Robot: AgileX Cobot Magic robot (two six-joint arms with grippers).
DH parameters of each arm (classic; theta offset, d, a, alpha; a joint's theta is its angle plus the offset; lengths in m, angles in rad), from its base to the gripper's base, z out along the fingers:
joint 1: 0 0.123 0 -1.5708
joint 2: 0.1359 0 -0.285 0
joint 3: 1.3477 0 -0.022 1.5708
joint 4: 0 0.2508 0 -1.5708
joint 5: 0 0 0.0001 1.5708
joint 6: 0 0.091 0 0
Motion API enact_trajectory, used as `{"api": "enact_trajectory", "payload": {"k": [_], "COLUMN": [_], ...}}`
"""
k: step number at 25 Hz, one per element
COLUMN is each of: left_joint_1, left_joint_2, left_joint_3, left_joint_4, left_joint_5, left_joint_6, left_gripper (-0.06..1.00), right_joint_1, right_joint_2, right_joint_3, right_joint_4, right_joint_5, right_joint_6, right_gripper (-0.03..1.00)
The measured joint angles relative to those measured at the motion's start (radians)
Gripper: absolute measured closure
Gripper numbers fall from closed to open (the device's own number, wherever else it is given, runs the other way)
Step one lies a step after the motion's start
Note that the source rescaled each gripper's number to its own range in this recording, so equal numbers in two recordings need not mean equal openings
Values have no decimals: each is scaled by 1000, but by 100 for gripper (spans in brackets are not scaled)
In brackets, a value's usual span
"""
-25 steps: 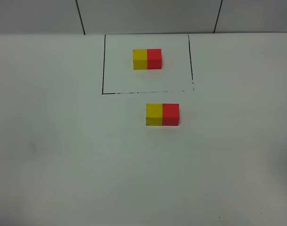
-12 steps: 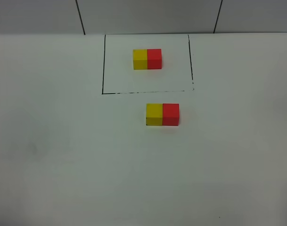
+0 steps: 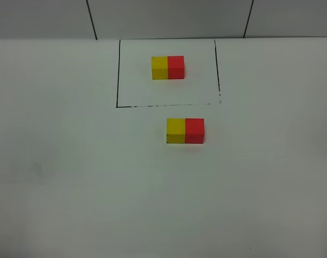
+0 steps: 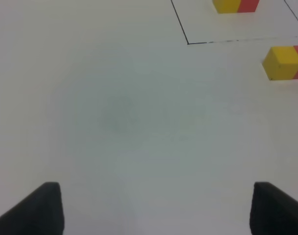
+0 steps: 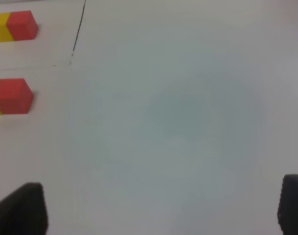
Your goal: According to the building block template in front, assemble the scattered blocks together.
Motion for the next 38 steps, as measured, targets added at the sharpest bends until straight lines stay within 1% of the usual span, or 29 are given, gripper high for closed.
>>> {"api": "enact_trajectory", "payload": {"k": [8, 12, 15, 18, 21, 23, 27, 38], "left_joint_1": [0, 0, 0, 0, 0, 0, 0, 0], "left_joint_2": [0, 0, 0, 0, 0, 0, 0, 0], "left_joint_3": [0, 0, 0, 0, 0, 0, 0, 0], "left_joint_4": [0, 0, 0, 0, 0, 0, 0, 0], "left_joint_5": [0, 0, 0, 0, 0, 0, 0, 0], "left_joint_6": [0, 0, 0, 0, 0, 0, 0, 0], "left_gripper": [24, 24, 24, 24, 24, 24, 24, 24], "right_joint_1": [20, 20, 20, 20, 20, 20, 20, 20], "right_joint_2": [0, 0, 0, 0, 0, 0, 0, 0], "right_joint_3": [1, 1, 1, 1, 1, 1, 1, 1], "right_joint_4": [-10, -5, 6, 6, 8, 8, 8, 8], "right_joint_5": [0, 0, 0, 0, 0, 0, 0, 0], "right_joint_6": [19, 20, 20, 21, 21, 21, 21, 24], "right_gripper": [4, 10, 18, 30, 38, 42, 44, 44]}}
